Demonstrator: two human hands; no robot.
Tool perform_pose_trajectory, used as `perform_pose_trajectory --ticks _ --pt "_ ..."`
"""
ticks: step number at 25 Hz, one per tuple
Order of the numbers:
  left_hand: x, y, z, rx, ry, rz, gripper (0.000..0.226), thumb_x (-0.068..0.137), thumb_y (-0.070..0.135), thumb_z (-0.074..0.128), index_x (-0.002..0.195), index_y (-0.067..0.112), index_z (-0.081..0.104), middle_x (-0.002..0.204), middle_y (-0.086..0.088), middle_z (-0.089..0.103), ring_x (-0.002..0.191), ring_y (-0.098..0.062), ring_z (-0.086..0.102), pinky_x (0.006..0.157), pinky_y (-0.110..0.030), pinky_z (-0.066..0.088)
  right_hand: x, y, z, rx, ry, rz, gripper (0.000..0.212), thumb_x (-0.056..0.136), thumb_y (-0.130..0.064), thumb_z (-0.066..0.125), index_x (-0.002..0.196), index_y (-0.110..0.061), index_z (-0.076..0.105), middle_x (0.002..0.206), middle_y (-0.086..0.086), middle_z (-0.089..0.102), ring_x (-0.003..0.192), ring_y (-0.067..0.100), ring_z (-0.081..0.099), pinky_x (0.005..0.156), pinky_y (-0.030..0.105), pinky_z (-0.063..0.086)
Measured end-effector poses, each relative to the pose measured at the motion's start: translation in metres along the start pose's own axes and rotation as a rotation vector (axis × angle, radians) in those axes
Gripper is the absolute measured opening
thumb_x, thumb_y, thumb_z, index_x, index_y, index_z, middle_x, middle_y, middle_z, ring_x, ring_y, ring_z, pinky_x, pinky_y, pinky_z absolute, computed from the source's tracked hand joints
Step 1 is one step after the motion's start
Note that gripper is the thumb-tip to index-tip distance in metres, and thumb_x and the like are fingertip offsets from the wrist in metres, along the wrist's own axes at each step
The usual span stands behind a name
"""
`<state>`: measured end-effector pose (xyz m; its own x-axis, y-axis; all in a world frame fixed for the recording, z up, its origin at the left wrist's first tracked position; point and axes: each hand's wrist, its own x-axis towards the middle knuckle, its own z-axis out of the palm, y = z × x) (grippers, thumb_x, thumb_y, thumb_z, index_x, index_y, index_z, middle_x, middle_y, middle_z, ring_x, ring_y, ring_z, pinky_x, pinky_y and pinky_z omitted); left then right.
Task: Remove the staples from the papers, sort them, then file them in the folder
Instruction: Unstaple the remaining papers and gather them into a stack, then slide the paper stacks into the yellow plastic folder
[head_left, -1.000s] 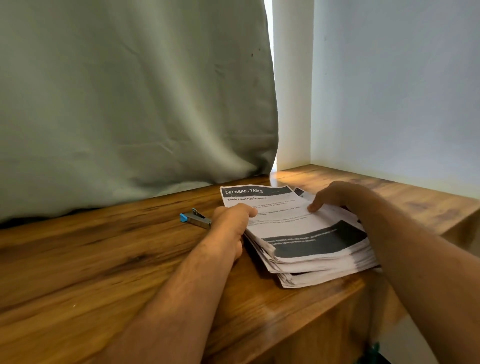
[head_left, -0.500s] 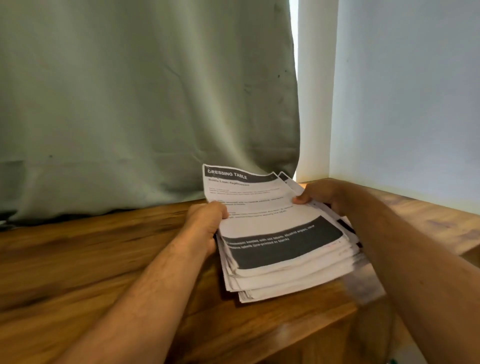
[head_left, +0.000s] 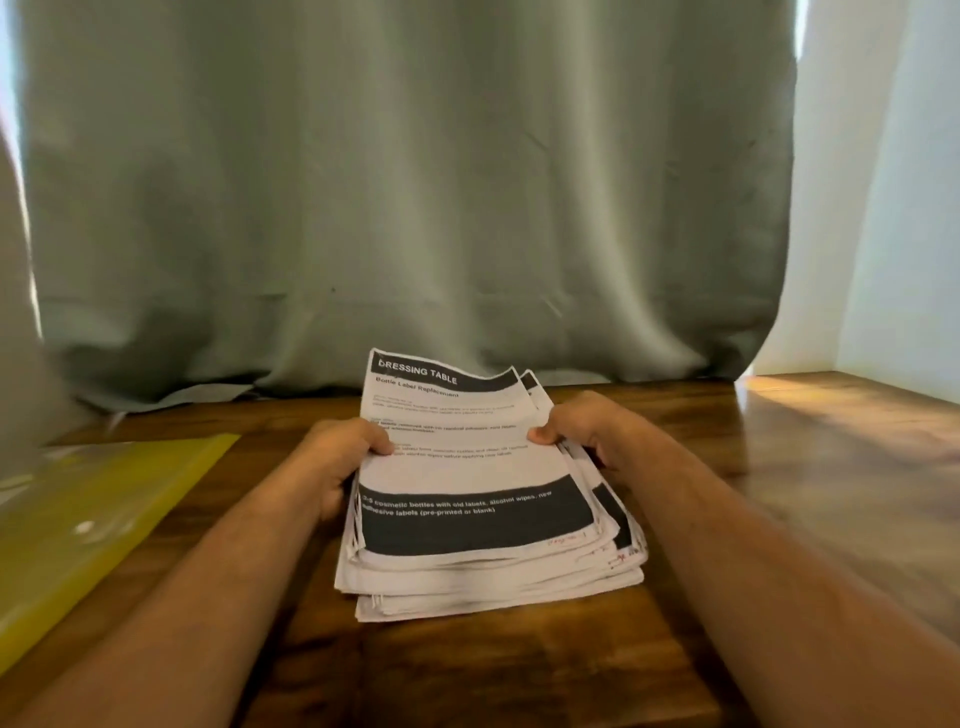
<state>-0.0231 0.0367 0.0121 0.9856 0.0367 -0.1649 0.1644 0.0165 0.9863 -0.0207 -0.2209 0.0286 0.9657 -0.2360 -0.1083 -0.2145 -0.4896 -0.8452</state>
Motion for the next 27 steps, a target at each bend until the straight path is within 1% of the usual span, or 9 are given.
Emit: perform_pose_trajectory --ticks 3,5,10,13,16,20,23,25,27 --pt "0.006 -0.012 -0.009 0.109 -0.008 -0.023 0.017 0.089 -0.008 0.055 0.101 0.000 0.064 0.092 -0.018 0.074 0.082 -0.035 0.073 0.070 -0.041 0.059 0.010 0.003 0.016 -0.228 0.012 -0.009 0.026 0.078 -0.017 0.080 0.097 -0.006 0.065 0.100 0.009 0.070 0.086 0.026 0.067 0.085 0.041 0.054" --pt "0.015 -0.016 -0.012 0.188 0.030 0.009 0.012 0.089 -0.002 0.060 0.099 0.001 0.066 0.092 -0.014 0.074 0.086 -0.032 0.072 0.078 -0.040 0.059 0.012 0.002 0.020 -0.365 0.037 -0.034 0.026 0.078 -0.022 0.081 0.091 -0.007 0.064 0.099 0.008 0.068 0.086 0.023 0.064 0.081 0.038 0.053" --pt "0.032 -0.021 -0.028 0.451 0.243 0.126 0.030 0.076 0.031 0.074 0.097 0.010 0.072 0.096 -0.006 0.074 0.087 -0.025 0.071 0.073 -0.032 0.056 0.003 -0.005 0.027 -0.660 0.130 -0.072 0.035 0.078 -0.035 0.081 0.094 -0.011 0.061 0.094 0.003 0.060 0.091 0.023 0.059 0.080 0.037 0.052" --pt "0.025 -0.010 -0.048 0.581 0.312 0.154 0.026 0.080 0.034 0.075 0.096 0.015 0.074 0.094 -0.005 0.075 0.087 -0.024 0.071 0.083 -0.039 0.060 -0.003 -0.023 0.042 -0.763 0.249 -0.182 0.029 0.081 -0.037 0.076 0.085 -0.014 0.060 0.090 0.002 0.064 0.082 0.019 0.059 0.072 0.033 0.049" --pt "0.012 0.010 -0.093 0.846 0.429 0.184 0.028 0.085 0.035 0.076 0.104 0.015 0.074 0.113 -0.006 0.071 0.106 -0.028 0.065 0.095 -0.040 0.054 -0.014 -0.060 0.075 -0.566 0.287 -0.352 0.025 0.081 -0.032 0.075 0.098 -0.014 0.072 0.092 0.005 0.070 0.082 0.021 0.065 0.073 0.032 0.054" --pt "-0.005 0.014 -0.163 1.117 0.544 0.039 0.061 0.074 0.044 0.084 0.119 0.006 0.067 0.126 -0.016 0.066 0.112 -0.035 0.063 0.093 -0.039 0.053 -0.048 -0.120 0.156 -0.330 0.153 -0.512 0.028 0.079 -0.027 0.073 0.103 -0.013 0.076 0.105 0.008 0.074 0.101 0.026 0.068 0.089 0.032 0.055" --pt "-0.016 -0.002 -0.187 1.234 0.530 -0.099 0.076 0.069 0.057 0.082 0.127 0.011 0.063 0.132 -0.012 0.063 0.116 -0.033 0.062 0.098 -0.043 0.052 -0.080 -0.142 0.232 -0.186 -0.078 -0.416 0.035 0.078 -0.028 0.067 0.108 -0.011 0.072 0.107 0.011 0.073 0.098 0.029 0.070 0.080 0.031 0.055" --pt "-0.019 -0.012 -0.195 1.320 0.533 -0.074 0.071 0.074 0.060 0.075 0.129 0.017 0.063 0.136 -0.009 0.062 0.120 -0.031 0.061 0.098 -0.040 0.051 -0.102 -0.141 0.269 -0.058 -0.241 -0.316 0.026 0.080 -0.020 0.061 0.101 -0.007 0.071 0.103 0.013 0.072 0.088 0.033 0.072 0.070 0.035 0.059" --pt "-0.018 -0.012 -0.197 1.331 0.513 -0.037 0.058 0.081 0.050 0.070 0.128 0.016 0.065 0.135 -0.010 0.062 0.120 -0.030 0.061 0.097 -0.038 0.050 -0.115 -0.132 0.287 -0.013 -0.263 -0.344 0.012 0.085 -0.017 0.057 0.084 -0.010 0.067 0.100 0.011 0.070 0.093 0.033 0.069 0.066 0.032 0.054"
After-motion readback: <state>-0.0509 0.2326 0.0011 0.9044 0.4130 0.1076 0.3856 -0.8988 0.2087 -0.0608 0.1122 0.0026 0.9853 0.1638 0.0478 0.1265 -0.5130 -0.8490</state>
